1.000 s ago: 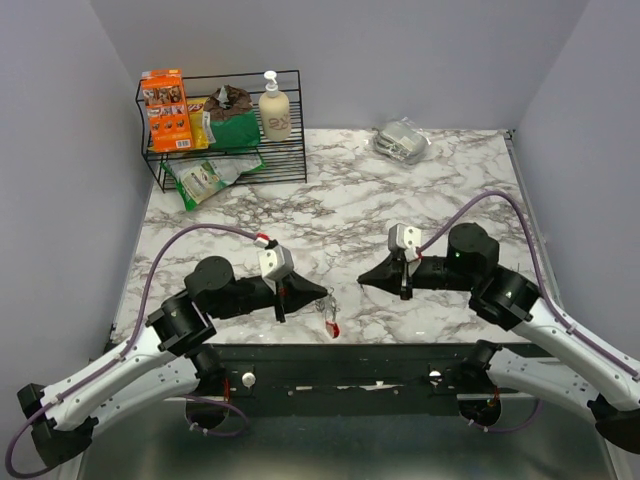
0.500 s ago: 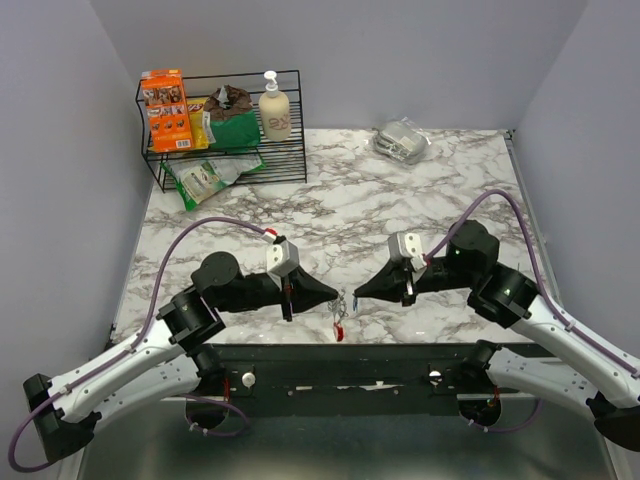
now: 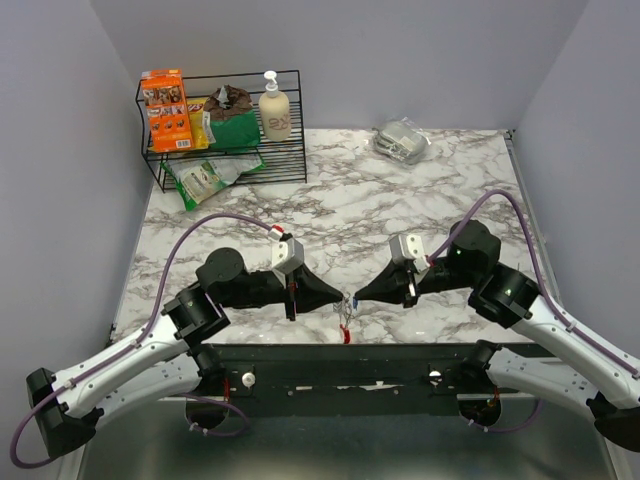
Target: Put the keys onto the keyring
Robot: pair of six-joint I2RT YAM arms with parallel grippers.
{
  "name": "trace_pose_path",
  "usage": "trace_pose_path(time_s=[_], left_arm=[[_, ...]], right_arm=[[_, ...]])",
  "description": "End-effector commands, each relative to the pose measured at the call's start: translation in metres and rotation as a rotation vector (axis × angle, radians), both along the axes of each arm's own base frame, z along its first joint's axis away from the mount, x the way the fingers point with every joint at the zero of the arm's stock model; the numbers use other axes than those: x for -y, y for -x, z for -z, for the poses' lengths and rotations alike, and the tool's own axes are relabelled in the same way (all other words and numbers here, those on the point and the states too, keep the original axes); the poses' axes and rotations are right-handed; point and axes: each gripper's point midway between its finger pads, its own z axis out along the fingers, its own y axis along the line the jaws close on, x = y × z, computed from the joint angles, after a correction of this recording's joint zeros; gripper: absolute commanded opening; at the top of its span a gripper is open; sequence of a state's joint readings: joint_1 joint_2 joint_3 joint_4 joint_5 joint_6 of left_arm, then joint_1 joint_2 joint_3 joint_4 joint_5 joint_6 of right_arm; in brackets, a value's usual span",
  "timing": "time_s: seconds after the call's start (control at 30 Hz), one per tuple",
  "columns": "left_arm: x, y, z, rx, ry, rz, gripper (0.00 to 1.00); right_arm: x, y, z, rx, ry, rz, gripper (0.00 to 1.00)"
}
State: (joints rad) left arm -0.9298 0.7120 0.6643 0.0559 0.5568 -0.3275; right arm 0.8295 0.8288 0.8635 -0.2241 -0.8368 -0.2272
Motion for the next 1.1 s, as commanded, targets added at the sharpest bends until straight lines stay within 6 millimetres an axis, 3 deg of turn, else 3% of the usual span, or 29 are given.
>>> trace_pose_path(time_s=[0.0, 1.07], left_arm=[[0.003, 0.008, -0.030, 0.031, 0.074, 0.047, 0.00], [0.009, 0.014, -0.024, -0.017, 0.042, 0.107, 0.00]], right_arm=[[-0.003, 0.001, -0.020, 0.024, -0.044, -0.012, 0.00], [-0.006, -0.010, -0.022, 0.048, -0.057, 0.033, 0.00]])
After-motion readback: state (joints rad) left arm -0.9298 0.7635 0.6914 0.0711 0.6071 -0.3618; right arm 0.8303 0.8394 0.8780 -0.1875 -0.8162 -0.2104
